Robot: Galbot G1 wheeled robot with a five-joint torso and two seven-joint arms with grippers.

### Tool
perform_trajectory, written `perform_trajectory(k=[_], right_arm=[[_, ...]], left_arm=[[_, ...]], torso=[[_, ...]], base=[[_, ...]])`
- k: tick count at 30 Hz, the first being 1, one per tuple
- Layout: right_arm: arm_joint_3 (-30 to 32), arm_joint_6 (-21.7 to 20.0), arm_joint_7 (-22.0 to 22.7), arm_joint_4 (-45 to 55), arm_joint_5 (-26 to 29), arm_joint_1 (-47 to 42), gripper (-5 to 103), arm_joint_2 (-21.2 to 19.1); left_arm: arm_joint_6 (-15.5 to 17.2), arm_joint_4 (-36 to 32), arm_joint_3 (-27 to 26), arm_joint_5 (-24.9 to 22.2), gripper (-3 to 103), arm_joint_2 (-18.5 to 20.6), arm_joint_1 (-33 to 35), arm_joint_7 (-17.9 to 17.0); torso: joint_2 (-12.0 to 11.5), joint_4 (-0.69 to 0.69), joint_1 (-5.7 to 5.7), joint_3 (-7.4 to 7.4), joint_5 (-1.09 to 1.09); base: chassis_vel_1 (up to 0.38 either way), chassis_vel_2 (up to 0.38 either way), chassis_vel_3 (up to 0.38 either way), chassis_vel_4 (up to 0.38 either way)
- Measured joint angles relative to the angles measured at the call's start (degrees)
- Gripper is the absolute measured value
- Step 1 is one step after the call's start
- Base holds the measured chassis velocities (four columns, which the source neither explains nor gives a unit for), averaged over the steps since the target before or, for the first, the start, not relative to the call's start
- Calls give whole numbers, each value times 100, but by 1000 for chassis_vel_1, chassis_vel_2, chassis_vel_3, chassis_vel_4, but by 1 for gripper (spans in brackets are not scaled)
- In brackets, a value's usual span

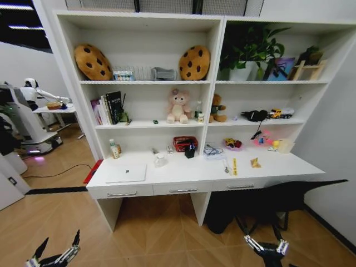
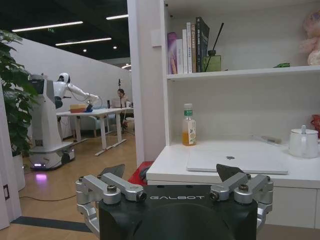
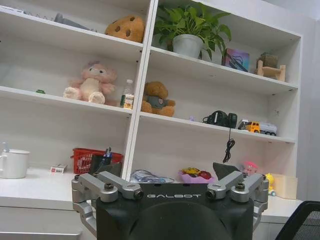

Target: Organize the objects on the table.

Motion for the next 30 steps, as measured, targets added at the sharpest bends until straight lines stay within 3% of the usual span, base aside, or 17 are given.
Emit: perform_trajectory(k=[26, 30], right_arm=[[-42, 86, 4, -164, -311, 84, 100, -3], [-111, -3, 207, -239, -478, 194, 100, 7]], left_arm=[[0, 0, 0, 0, 100, 0, 0, 0], [0, 0, 0, 0, 100, 0, 0, -1]], torso=[[0, 0, 0, 0, -1], [-1, 0, 0, 0, 2]], base=[[121, 123, -124, -124], [0, 0, 0, 0]])
